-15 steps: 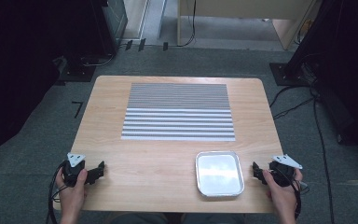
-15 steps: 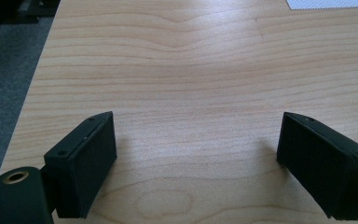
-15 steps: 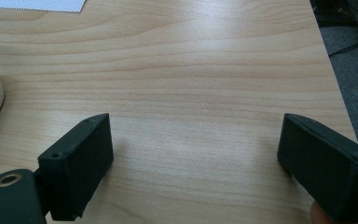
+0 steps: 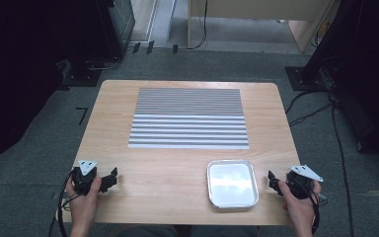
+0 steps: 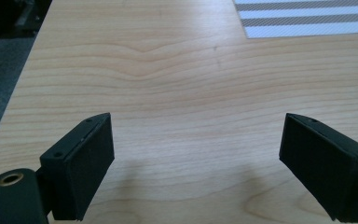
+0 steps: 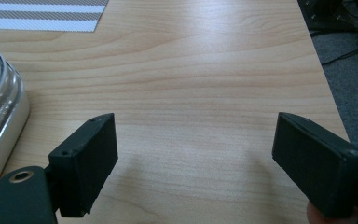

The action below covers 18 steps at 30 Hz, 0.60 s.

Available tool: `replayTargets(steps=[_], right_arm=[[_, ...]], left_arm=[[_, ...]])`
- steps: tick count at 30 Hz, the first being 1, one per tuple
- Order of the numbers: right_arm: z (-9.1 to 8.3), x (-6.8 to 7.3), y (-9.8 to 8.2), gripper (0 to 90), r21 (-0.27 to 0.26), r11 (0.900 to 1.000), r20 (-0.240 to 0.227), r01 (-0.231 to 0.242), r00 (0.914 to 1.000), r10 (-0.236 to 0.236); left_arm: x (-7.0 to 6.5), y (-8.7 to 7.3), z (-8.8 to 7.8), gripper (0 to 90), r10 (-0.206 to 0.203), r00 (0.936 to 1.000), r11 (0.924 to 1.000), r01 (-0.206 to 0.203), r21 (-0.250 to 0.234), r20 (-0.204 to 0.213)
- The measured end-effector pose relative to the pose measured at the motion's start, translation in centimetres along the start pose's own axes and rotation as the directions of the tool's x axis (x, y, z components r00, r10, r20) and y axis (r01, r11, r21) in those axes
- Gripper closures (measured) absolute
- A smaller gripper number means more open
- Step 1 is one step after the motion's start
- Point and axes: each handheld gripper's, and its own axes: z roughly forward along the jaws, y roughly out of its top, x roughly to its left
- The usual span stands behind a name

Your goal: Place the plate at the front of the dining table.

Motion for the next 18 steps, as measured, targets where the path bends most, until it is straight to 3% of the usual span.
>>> replayTargets(steps=[6, 18], right_arm=[[-0.6, 0.3, 0.2, 14.3, -0.015, 1.000, -0.003, 0.004, 1.0000, -0.005], [-1.8, 0.7, 0.8, 14.4, -0.045, 0.999, 0.012, -0.023, 0.9997, 0.023]], left_arm=[[-1.1, 0.3, -0.3, 10.0, -0.006, 0.9992, 1.0000, 0.007, -0.006, 0.041], [-5.0, 1.0, -1.0, 10.0, 0.019, 0.9955, 0.9996, -0.017, -0.025, 0.093]])
